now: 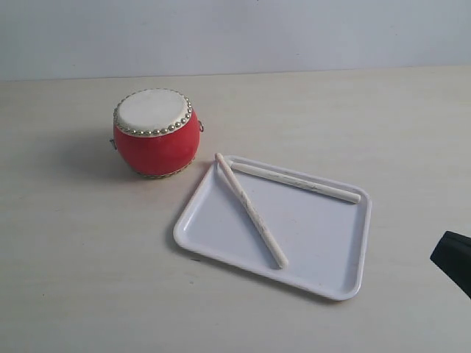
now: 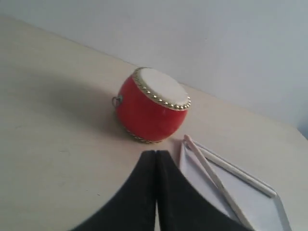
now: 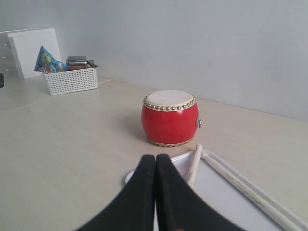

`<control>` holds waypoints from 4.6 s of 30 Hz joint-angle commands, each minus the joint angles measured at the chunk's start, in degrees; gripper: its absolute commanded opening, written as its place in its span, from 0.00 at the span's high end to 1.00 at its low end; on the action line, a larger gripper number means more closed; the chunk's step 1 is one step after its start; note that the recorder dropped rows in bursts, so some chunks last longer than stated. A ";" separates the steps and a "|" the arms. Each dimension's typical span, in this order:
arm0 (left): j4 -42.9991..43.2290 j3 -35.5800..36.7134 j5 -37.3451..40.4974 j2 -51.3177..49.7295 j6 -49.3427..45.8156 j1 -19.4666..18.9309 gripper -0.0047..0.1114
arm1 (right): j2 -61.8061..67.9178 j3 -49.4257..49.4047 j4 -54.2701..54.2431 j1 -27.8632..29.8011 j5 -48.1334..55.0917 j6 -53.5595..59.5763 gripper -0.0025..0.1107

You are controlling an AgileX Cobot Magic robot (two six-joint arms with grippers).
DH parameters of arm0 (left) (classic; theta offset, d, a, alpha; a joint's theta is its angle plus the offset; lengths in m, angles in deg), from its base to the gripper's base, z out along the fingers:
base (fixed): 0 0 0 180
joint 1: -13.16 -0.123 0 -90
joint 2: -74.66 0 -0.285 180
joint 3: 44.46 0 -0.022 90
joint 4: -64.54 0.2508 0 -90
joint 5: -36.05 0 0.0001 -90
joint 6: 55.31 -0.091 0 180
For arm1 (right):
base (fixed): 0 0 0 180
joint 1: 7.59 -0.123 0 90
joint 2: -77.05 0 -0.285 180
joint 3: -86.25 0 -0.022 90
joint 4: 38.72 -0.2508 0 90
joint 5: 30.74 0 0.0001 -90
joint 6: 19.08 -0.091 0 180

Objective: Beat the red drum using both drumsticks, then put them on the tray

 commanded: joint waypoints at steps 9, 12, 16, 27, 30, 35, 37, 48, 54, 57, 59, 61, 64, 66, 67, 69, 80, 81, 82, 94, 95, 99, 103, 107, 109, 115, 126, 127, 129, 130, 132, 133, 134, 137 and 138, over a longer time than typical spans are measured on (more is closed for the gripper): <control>13.55 0.00 -6.75 0.19 7.85 -0.12 0.96 | -0.29 -0.27 -0.35 -0.01 -0.06 0.01 0.98; 14.72 1.16 -7.68 0.19 0.71 -0.12 0.96 | -0.29 -0.27 -0.35 -0.01 -0.06 0.01 0.98; 14.27 2.56 -10.82 0.19 -5.73 -0.12 0.96 | -0.29 -0.27 -0.35 -0.01 -0.06 0.01 0.98; 17.06 2.52 -13.86 0.19 1.68 -0.12 0.96 | -0.29 -0.27 -0.35 -0.01 -0.06 0.01 0.98; 17.05 2.52 -13.86 0.19 2.82 -0.12 0.96 | -0.29 -0.27 -0.35 -0.01 -0.06 0.01 0.98; 17.05 2.52 -13.86 0.19 5.81 -0.12 0.96 | -0.29 -0.27 -0.35 -0.01 -0.06 0.01 0.98; 17.05 2.52 -13.75 0.19 4.30 -0.12 0.96 | -0.29 -0.27 -0.35 -0.01 -0.06 0.01 0.98; 5.28 2.52 -12.55 0.19 -2.34 -0.12 0.96 | -0.29 -0.27 -0.35 -0.01 -0.06 0.01 0.98; -20.43 2.52 -12.26 0.19 -32.52 -0.01 0.96 | -0.29 -0.27 -0.35 -0.01 -0.06 0.01 0.98; -43.20 2.52 -9.83 0.19 -57.86 -0.01 0.96 | -0.29 -0.27 -0.35 -0.01 0.06 0.01 0.98; -62.21 2.52 -6.06 0.19 -79.20 -0.01 0.96 | -0.29 -0.27 -0.35 -0.01 0.06 0.01 0.98; -76.50 2.52 0.40 0.19 -98.23 -0.01 0.96 | -0.29 -0.27 -0.35 -0.01 0.06 0.01 0.98; -87.06 2.52 13.41 0.19 -117.93 -0.01 0.96 | -0.29 -0.27 -0.35 -0.01 0.06 0.01 0.98; -87.06 2.52 17.74 0.19 -119.32 -0.01 0.96 | -0.29 -0.27 -0.35 -0.01 0.06 0.01 0.98; -87.06 2.52 17.87 0.19 -118.58 -0.01 0.96 | -0.29 -0.27 -0.35 -0.01 0.06 0.01 0.98; -87.06 2.52 17.71 0.19 -116.69 -0.01 0.96 | -0.29 -0.27 -0.35 -0.01 0.06 0.01 0.98; -87.06 2.52 6.47 0.19 -105.81 -0.01 0.96 | -0.29 -0.27 -0.35 -0.01 0.06 0.01 0.98; -87.06 2.52 6.02 0.19 -105.81 -0.01 0.96 | -0.29 -0.27 -0.35 -0.01 0.06 0.01 0.98; -87.06 2.38 5.61 0.19 -105.81 -0.01 0.96 | -0.29 -0.27 -0.35 -0.01 0.06 0.01 0.98; -87.06 1.25 4.10 -0.31 -95.32 -0.01 0.96 | -0.29 -0.27 -0.35 -0.01 0.06 0.01 0.98; -87.06 1.25 4.36 -0.31 -95.19 -0.01 0.96 | -0.29 -0.27 -0.35 -0.01 0.06 0.01 0.98; -87.06 1.25 5.00 -0.31 -97.05 -0.01 0.96 | -0.29 -0.27 -0.35 -0.01 0.06 0.01 0.98; -87.06 1.25 5.54 -0.31 -95.66 -0.01 0.96 | -0.29 -0.27 -0.35 -0.01 0.17 0.01 0.98; -56.08 -1.22 2.35 -0.21 -61.67 -0.37 0.96 | -0.29 -0.27 -0.35 -0.01 0.17 0.01 0.98; -36.97 -2.49 -0.28 -0.21 -35.53 -0.50 0.96 | -0.29 -0.27 -0.35 -0.01 0.17 0.01 0.98; -25.08 -2.72 -1.76 0.19 -32.82 -0.50 0.96 | -0.29 -0.27 -0.35 -0.01 0.17 0.11 0.98; 15.39 -2.72 -2.66 0.19 -1.34 -1.21 0.96 | -0.29 -0.27 -0.35 -0.01 0.30 0.10 0.98; 21.11 -2.72 -2.66 0.19 3.36 -1.21 0.96 | -0.29 -0.27 -0.35 -0.01 0.30 0.10 0.98; 27.58 -1.98 -4.76 0.19 7.14 -1.21 0.96 | -0.29 -0.27 -0.35 -0.01 0.30 0.10 0.98; 28.08 -1.40 -6.35 0.19 6.89 -1.21 0.96 | -0.29 -0.27 -0.35 -0.01 0.30 0.10 0.98; 28.91 0.64 -11.60 0.19 6.79 -1.21 0.96 | -0.29 -0.27 -0.35 -0.01 0.30 0.10 0.98; 29.06 1.60 -13.88 0.19 6.79 -1.21 0.96 | -0.29 -0.27 -0.35 -0.01 0.30 0.10 0.98; 29.05 2.90 -16.79 0.19 6.79 -1.21 0.96 | -0.29 -0.27 -0.35 -0.01 0.30 0.10 0.98; 29.20 3.90 -20.91 0.19 6.79 -1.21 0.96 | -0.29 -0.27 -0.35 -0.01 0.30 0.10 0.98; 29.20 3.90 -19.54 0.19 6.79 -1.21 0.96 | -0.29 -0.27 -0.35 -0.01 0.30 0.10 0.98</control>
